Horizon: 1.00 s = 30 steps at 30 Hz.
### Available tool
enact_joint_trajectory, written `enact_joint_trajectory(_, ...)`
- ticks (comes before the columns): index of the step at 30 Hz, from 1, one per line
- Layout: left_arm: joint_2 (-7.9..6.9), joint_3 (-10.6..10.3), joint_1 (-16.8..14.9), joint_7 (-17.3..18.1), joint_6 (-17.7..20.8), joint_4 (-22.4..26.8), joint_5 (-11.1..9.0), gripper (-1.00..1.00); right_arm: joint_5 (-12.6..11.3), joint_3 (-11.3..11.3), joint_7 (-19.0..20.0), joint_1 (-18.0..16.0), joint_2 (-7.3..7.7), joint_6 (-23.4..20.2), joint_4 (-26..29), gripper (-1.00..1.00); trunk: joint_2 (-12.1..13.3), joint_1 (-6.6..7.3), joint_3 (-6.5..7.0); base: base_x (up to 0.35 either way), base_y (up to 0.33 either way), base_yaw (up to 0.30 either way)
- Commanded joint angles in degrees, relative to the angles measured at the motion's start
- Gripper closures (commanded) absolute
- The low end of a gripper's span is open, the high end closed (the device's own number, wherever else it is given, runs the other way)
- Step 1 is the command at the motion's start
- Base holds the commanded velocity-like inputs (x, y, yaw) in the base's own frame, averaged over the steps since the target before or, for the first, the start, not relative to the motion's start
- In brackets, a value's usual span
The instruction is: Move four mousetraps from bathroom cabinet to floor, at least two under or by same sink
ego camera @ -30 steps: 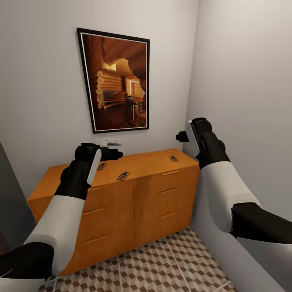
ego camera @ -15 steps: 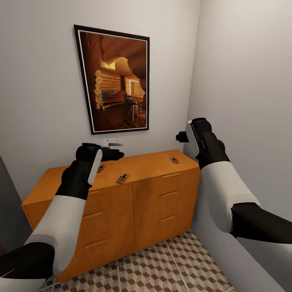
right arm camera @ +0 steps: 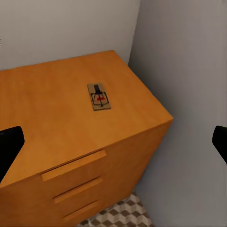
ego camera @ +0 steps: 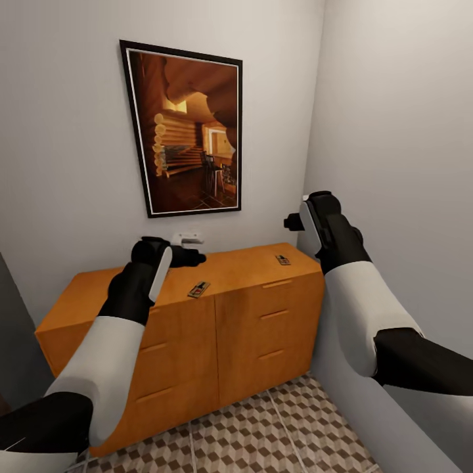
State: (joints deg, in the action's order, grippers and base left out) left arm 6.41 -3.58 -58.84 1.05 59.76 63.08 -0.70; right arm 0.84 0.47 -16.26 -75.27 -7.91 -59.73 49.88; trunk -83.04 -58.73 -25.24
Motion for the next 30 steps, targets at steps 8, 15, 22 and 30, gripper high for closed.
enact_joint_trajectory(8, 0.85, -0.14, -0.05, 0.09, 0.24, -4.91, -0.07, -1.0, 0.07, 2.68, -0.14, -0.05, -0.1, -0.27, -0.03, -1.0, -0.04, 0.0, -0.07, 0.0, 0.0, 0.0)
enact_joint_trajectory(15, 2.01, -0.35, -0.05, 0.09, 0.24, -8.35, -0.04, -1.0, 0.05, 3.56, -0.15, -0.05, -0.12, -0.27, -0.04, -1.0, -0.04, 0.0, -0.07, 0.0, 0.0, 0.0)
enact_joint_trajectory(22, 2.4, -0.42, -0.05, 0.04, 0.24, -8.47, 0.46, -1.0, 0.04, 3.81, -0.1, -0.05, -0.1, -0.27, -0.05, -1.0, -0.04, 0.0, -0.07, 0.0, 0.0, 0.0)
enact_joint_trajectory(30, 2.52, -0.39, -0.05, 0.05, 0.24, -4.75, 0.49, -1.0, 0.04, 3.97, -0.16, -0.05, -0.09, -0.27, -0.05, -1.0, -0.04, 0.0, -0.07, 0.008, 0.0, 0.0)
